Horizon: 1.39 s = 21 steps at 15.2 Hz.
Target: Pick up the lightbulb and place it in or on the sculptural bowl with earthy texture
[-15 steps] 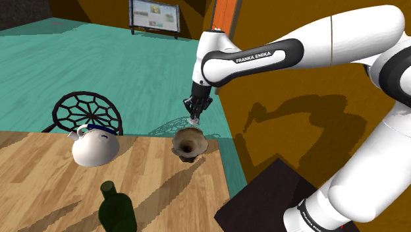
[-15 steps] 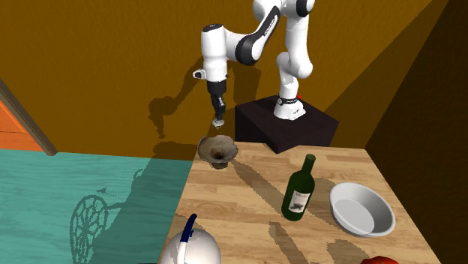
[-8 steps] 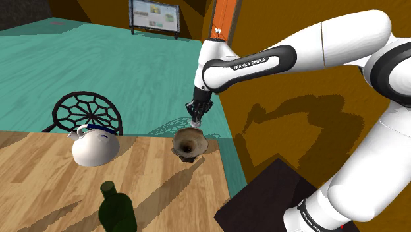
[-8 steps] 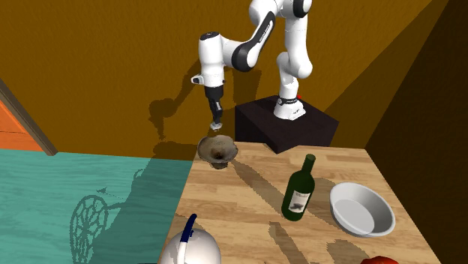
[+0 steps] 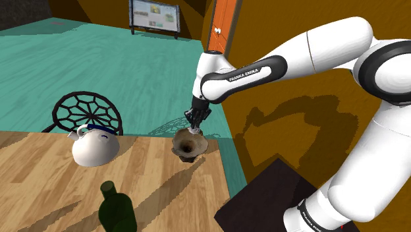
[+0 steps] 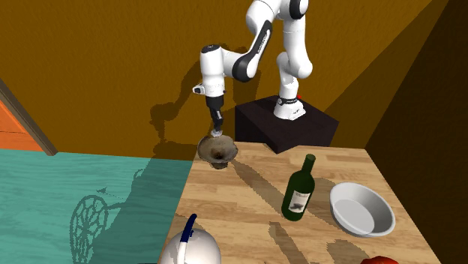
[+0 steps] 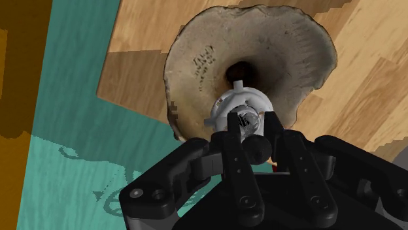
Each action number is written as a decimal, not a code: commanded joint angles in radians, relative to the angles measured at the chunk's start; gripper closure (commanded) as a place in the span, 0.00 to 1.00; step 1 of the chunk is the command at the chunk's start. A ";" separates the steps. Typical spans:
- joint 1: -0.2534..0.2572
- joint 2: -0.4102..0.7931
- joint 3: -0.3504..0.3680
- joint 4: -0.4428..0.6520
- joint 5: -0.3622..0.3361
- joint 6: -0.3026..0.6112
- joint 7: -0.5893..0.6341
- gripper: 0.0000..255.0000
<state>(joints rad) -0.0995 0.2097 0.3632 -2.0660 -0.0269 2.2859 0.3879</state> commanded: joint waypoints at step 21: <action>-0.010 -0.046 0.003 0.023 0.021 -0.066 -0.018 0.00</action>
<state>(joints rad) -0.1099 0.1676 0.3656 -2.0513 -0.0077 2.2336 0.3700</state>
